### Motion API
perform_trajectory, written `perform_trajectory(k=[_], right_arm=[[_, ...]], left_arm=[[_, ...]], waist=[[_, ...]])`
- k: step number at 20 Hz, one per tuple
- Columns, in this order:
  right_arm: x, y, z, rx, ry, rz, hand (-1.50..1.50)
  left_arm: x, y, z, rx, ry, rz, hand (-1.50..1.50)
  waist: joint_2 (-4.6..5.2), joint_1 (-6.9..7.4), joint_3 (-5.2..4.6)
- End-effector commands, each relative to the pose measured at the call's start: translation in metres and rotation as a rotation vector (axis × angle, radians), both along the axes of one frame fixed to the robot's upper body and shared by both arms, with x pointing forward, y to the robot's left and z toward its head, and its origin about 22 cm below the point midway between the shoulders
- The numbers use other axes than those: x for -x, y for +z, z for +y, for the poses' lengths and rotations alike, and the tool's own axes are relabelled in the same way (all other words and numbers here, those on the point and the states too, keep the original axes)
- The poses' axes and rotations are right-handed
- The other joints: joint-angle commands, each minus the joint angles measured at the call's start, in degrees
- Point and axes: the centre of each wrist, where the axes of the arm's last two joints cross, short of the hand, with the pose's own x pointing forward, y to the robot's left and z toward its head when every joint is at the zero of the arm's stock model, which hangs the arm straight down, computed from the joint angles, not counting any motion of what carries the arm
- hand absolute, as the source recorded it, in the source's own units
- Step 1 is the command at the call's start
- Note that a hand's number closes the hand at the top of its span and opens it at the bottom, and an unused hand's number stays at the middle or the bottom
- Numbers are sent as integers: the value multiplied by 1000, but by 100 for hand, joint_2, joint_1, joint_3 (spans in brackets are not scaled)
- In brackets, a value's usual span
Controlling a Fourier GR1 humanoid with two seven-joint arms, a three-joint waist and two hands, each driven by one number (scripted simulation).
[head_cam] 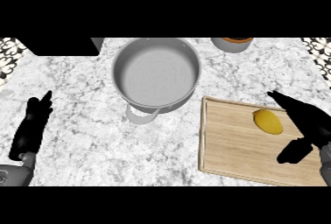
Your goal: Pick the lemon from the tray and place it in the pot
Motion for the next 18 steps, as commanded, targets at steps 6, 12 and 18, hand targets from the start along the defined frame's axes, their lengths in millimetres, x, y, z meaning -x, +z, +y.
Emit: perform_trajectory(k=[6, 12, 18], right_arm=[[-14, -20, 13, 39, -18, 5, -150], [-23, -32, 5, 49, -32, 74, -150], [-35, -39, 9, 40, -28, 70, -150]], left_arm=[[-14, -2, 10, 6, 0, 14, 0], [4, 9, 3, 13, -3, 2, 0], [-7, 16, -3, 4, 7, -5, 0]], waist=[[1, -21, -2], [-5, -6, -1], [-2, -13, -1]])
